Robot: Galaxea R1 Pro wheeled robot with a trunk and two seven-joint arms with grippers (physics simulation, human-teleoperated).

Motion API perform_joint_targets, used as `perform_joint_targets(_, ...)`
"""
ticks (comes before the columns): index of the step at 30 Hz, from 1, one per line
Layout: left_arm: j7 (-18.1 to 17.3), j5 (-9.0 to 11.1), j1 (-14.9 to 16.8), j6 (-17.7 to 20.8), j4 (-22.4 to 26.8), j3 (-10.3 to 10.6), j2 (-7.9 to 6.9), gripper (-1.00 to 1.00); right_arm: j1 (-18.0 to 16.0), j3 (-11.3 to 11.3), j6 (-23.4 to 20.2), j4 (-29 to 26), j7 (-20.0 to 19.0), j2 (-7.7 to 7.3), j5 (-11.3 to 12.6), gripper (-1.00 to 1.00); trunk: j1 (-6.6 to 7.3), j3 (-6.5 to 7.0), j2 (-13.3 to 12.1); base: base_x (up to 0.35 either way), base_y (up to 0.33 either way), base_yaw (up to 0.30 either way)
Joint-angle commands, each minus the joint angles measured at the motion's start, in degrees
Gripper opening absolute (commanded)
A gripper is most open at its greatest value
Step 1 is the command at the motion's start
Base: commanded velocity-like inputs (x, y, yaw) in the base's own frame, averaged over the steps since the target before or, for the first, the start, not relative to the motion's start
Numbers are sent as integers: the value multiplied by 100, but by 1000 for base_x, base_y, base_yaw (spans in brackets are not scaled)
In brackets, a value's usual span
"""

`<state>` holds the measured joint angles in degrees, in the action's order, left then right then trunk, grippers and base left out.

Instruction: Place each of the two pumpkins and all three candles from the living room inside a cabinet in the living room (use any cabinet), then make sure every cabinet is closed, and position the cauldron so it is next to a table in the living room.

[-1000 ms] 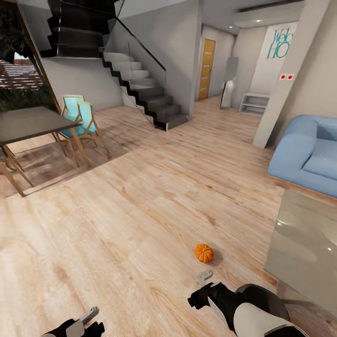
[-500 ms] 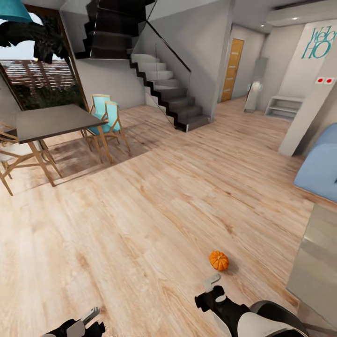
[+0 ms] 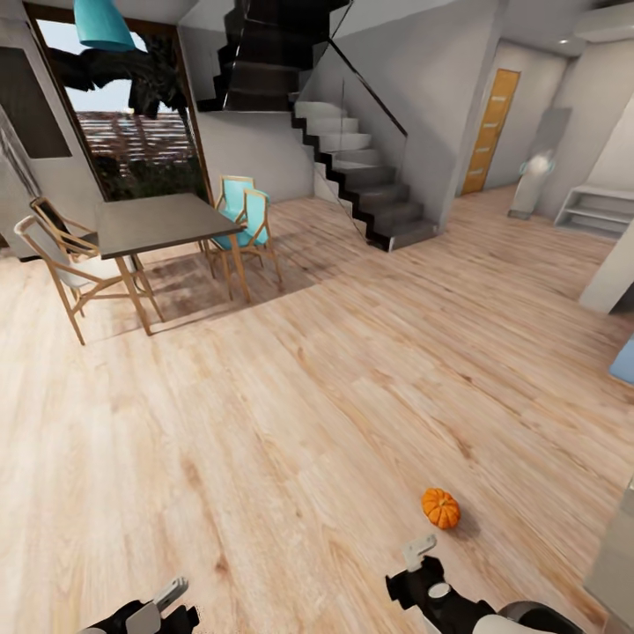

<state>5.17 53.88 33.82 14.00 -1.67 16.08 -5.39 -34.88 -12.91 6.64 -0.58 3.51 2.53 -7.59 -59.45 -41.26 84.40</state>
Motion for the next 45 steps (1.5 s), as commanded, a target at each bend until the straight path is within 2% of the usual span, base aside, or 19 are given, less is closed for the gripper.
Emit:
perform_joint_targets(1,0,0,1,-1,1,0,1,100,14,-2,60,2,7,-53,1,100,23,17,-42,0,0,286)
perform_joint_targets(7,1,-1,1,-2,1,1,10,100,108,-1,173,5,160,-344,14,100,154,122,-282,0,0,286)
perform_joint_targets(11,1,-1,0,-2,0,4,16,100,150,-1,174,55,180,-405,19,100,242,194,-443,0,0,287)
perform_joint_targets(24,0,-1,-2,-2,0,9,29,100,197,-1,131,240,288,-445,55,100,528,427,-964,0,0,287)
perform_joint_targets(33,1,4,-15,-4,-30,8,29,100,361,11,92,410,308,-452,64,100,725,592,-1325,0,0,287)
perform_joint_targets(37,1,7,-91,-19,-123,5,25,100,372,15,90,428,509,-446,66,100,813,676,-1485,0,0,284)
perform_joint_targets(40,1,3,-237,-35,-140,5,26,100,415,16,91,431,895,-417,63,100,813,689,-1485,0,0,274)
perform_joint_targets(45,-3,-7,-272,-33,-147,9,119,100,551,17,124,428,977,-404,47,100,813,699,-1485,0,0,278)
